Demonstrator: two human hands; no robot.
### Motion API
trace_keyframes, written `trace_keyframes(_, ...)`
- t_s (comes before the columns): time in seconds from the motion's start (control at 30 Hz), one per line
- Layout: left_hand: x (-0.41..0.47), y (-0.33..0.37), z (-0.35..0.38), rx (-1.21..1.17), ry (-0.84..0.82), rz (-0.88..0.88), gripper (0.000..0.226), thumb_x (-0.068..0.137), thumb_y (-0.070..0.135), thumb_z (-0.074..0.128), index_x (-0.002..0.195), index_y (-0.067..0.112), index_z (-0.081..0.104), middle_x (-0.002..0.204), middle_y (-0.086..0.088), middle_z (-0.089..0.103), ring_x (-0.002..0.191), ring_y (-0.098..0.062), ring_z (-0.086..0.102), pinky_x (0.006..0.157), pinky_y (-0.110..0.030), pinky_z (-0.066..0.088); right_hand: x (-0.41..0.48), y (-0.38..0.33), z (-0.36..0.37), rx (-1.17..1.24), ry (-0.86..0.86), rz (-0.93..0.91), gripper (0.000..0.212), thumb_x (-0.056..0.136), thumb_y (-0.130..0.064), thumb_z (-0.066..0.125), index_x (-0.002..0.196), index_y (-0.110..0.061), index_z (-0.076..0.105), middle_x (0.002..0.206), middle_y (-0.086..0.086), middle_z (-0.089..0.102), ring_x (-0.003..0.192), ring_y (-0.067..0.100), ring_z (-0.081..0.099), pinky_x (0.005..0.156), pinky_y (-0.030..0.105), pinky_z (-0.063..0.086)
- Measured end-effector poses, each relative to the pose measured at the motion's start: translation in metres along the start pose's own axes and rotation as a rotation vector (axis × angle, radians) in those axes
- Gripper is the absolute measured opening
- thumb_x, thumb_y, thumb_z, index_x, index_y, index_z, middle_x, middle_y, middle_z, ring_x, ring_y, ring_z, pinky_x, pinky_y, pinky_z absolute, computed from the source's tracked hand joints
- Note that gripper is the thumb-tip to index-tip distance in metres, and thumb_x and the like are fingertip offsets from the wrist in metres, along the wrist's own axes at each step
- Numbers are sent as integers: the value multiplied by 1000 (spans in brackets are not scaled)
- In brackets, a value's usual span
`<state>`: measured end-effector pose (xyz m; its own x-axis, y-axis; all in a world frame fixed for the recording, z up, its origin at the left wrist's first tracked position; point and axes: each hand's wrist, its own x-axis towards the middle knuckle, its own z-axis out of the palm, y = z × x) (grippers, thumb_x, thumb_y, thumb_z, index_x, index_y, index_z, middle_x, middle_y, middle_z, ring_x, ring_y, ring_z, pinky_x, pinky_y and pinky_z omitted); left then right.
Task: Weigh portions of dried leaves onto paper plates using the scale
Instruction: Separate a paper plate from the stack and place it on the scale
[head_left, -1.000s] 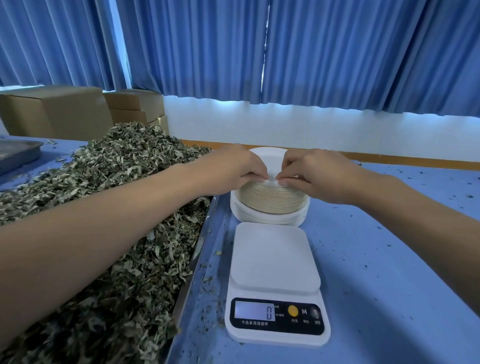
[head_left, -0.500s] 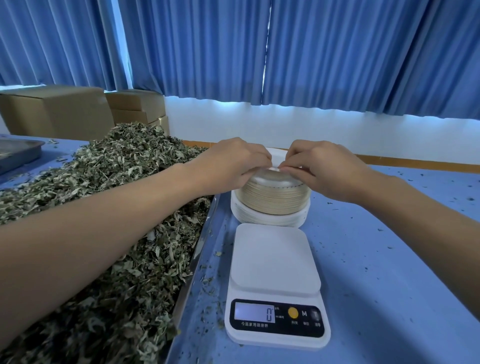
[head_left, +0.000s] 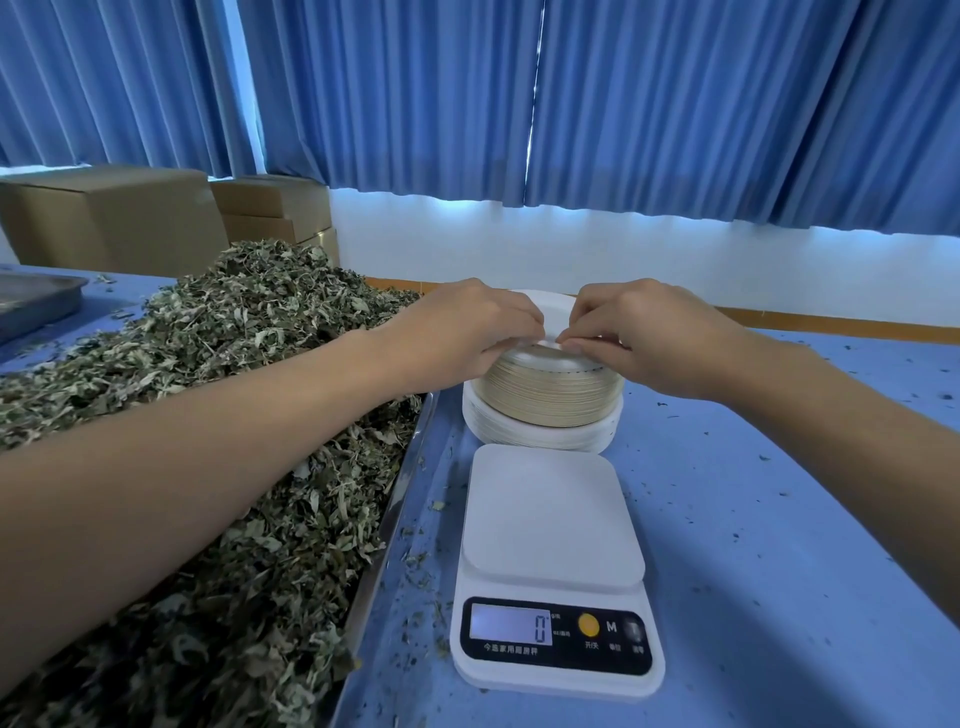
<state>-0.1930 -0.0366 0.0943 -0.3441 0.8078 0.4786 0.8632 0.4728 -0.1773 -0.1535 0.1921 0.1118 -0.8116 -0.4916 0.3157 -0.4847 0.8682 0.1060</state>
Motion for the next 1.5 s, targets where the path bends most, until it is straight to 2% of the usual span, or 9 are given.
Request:
trace_keyframes(0.3,-1,1,-1,-6,-15,-26,27,100,7,53,118,11,73,121,1,70,101,-30,66,81,-46,51,0,-1,-2,30,6,-1,28,103,-40,53,110,-31,78,106,-15,62,88,17,55,75,40,49)
trace_keyframes(0.6,-1,1,-1,-30,-37,-55,28,100,7,52,119,12,73,123,2,69,106,-26,65,84,-45,51,2,1,-1,-27,-4,-36,31,104,-42,49,109,-31,77,106,-15,61,86,16,53,72,38,47)
trace_keyframes(0.73,-2,0,-2,-44,-44,-78,26,101,11,52,118,11,72,121,1,70,107,-26,65,85,-45,51,3,-4,2,-263,-24,-99,42,106,-43,32,107,-25,71,108,-8,58,77,21,52,63,33,37)
trace_keyframes(0.8,-1,0,-2,-27,-59,-82,28,101,9,51,119,12,72,123,2,69,109,-24,64,85,-44,50,3,-5,6,-430,-19,-133,38,110,-35,29,109,-21,65,105,-3,53,69,26,49,59,34,34)
trace_keyframes(0.93,-1,0,0,-6,-101,-79,30,101,7,50,122,13,70,126,2,67,113,-22,61,85,-44,49,3,-8,11,-680,-123,-172,13,105,-11,40,109,-17,51,97,-1,36,69,24,54,56,34,37)
trace_keyframes(1.1,-2,-1,3,-47,-74,-99,27,104,17,51,120,11,71,122,-1,68,112,-24,62,87,-44,50,5,-6,9,-797,-101,-248,13,96,-3,53,103,-15,54,97,1,44,55,21,40,50,33,33)
trace_keyframes(1.23,2,-4,4,-35,-25,-110,26,106,25,49,118,14,70,116,1,68,109,-21,60,89,-43,49,7,-3,1,-754,1,-274,15,82,3,67,85,-11,61,84,4,50,47,23,32,44,30,28)
trace_keyframes(1.3,4,-6,1,-32,-16,-123,27,106,27,49,118,16,69,117,2,67,109,-20,59,89,-44,48,10,-1,-3,-721,38,-274,16,80,5,69,82,-9,60,82,6,50,45,24,34,42,30,31)
trace_keyframes(1.5,12,-9,-5,178,-21,-101,29,107,28,42,118,20,67,118,5,65,104,-21,60,81,-38,46,11,-3,-5,-626,169,-261,11,87,-1,68,81,-7,62,82,8,54,45,28,40,41,32,38)
